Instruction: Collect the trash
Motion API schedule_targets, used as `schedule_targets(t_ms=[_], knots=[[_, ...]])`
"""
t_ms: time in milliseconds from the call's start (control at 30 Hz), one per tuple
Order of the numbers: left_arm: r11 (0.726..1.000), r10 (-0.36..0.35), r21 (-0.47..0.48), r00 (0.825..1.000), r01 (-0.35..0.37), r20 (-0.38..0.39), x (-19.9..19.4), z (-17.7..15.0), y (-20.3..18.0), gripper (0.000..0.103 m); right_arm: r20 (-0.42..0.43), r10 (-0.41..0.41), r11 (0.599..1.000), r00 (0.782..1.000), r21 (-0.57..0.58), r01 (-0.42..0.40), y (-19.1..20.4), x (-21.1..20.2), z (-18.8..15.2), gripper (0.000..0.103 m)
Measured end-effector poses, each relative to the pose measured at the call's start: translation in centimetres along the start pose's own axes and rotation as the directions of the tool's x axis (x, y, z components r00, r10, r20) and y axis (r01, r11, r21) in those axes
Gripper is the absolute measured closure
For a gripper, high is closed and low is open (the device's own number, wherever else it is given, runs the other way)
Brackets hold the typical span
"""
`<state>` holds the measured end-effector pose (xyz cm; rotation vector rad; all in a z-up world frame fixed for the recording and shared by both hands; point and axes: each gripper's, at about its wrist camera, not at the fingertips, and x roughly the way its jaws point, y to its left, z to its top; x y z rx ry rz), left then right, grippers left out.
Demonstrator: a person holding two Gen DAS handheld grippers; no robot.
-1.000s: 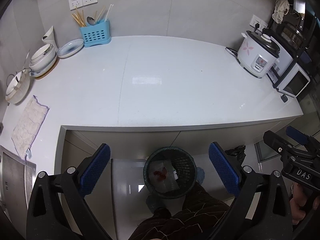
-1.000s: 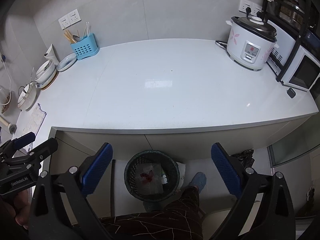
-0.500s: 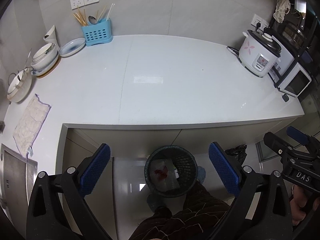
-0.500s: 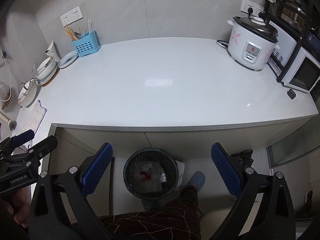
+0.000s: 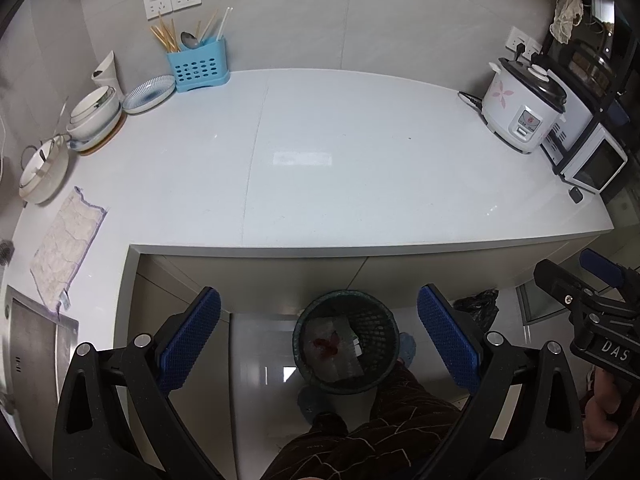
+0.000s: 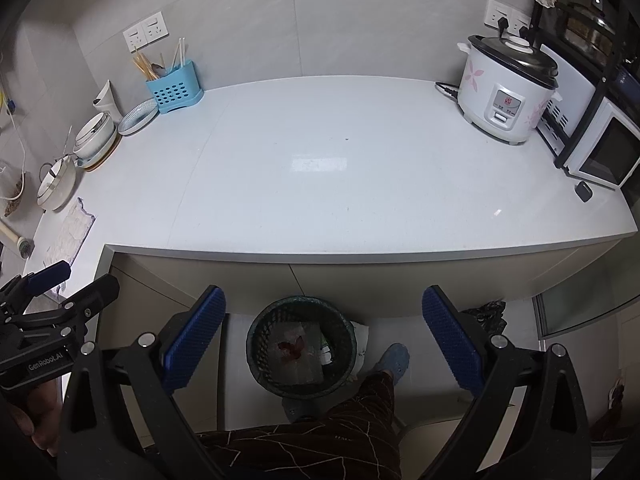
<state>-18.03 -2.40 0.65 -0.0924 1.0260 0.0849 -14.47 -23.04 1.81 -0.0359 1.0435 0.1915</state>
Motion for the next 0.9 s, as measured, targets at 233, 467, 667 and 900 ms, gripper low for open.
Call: schedule_targets(t_ms=[233, 467, 667, 900], knots=[[1.0, 0.007, -0.004, 1.0, -0.006, 0.03, -0.37, 0.09, -0.06, 0.006, 0.0, 0.002, 1.0, 1.0, 0.001, -0.002, -0.19, -0.01, 0.07, 0.008], [1.0, 0.005, 0.003, 1.0, -0.005, 0.026, -0.34, 0.04, -0.17, 0.006, 0.0, 0.002, 1.0, 1.0, 0.002, -0.002, -0.44, 0.04, 0.04, 0.008], [1.0, -0.002, -0.009, 1.0, 0.002, 0.017, -0.12, 0.0, -0.04, 0.006, 0.014, -0.002, 1.0, 1.0, -0.007, 0.002, -0.29, -0.26, 0.21, 0.008], [0.999, -0.013, -0.03, 1.0, 0.014, 0.011, -0.1, -0.13, 0.11, 0.006, 0.017, 0.0, 1.0, 1.0, -0.001, 0.0, -0.32, -0.31, 0.18, 0.008]])
